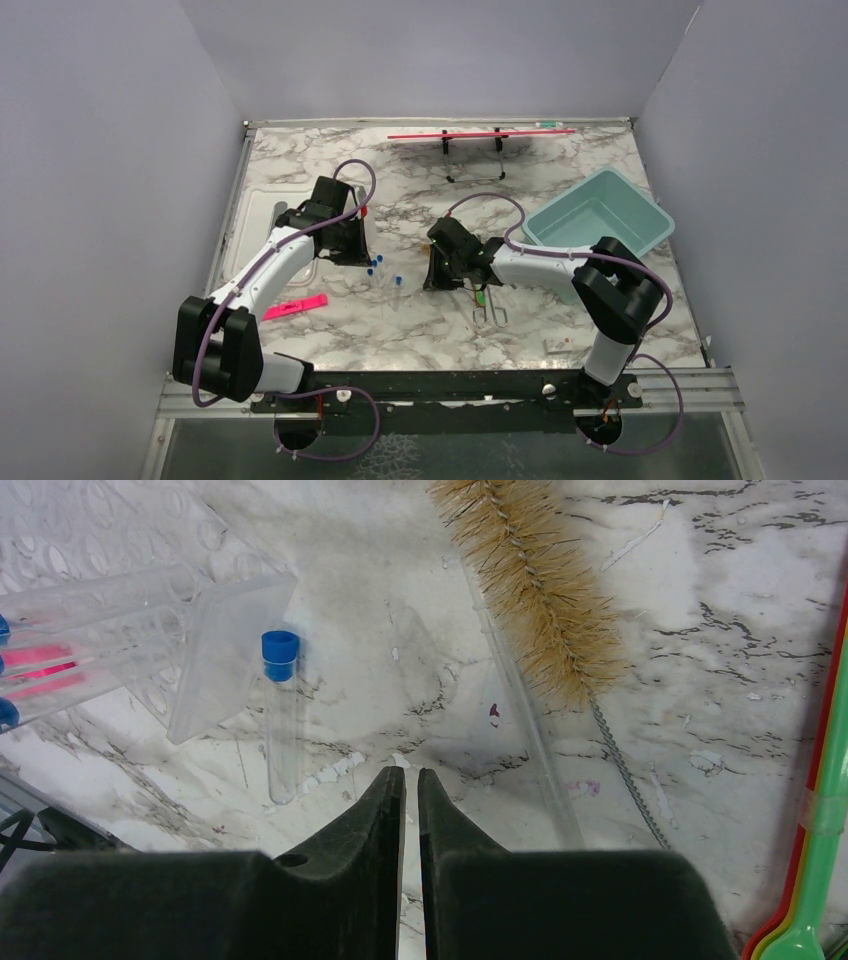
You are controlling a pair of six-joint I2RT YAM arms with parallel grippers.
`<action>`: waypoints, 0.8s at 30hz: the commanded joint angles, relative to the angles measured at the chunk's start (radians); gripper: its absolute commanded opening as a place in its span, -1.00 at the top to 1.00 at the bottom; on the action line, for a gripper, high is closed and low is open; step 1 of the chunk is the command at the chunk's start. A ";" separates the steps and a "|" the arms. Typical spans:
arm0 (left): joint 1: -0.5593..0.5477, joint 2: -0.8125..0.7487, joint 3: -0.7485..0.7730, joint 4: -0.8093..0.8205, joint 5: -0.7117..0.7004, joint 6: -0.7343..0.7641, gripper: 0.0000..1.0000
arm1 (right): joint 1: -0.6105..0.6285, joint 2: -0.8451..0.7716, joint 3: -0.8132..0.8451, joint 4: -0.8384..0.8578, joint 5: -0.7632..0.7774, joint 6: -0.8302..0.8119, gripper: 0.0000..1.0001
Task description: Organize the chemistry lab equipment
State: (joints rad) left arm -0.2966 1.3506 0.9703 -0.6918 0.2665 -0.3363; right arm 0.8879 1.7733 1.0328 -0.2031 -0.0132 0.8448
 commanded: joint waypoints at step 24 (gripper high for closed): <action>0.001 -0.231 0.182 -0.046 -0.323 -0.026 0.36 | 0.173 0.222 0.315 -0.210 0.177 0.008 0.15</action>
State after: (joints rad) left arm -0.2966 1.1492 1.1168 -0.7162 -0.0280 -0.3557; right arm 1.0546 1.9514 1.2934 -0.3595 0.1150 0.8425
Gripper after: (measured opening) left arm 0.305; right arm 0.425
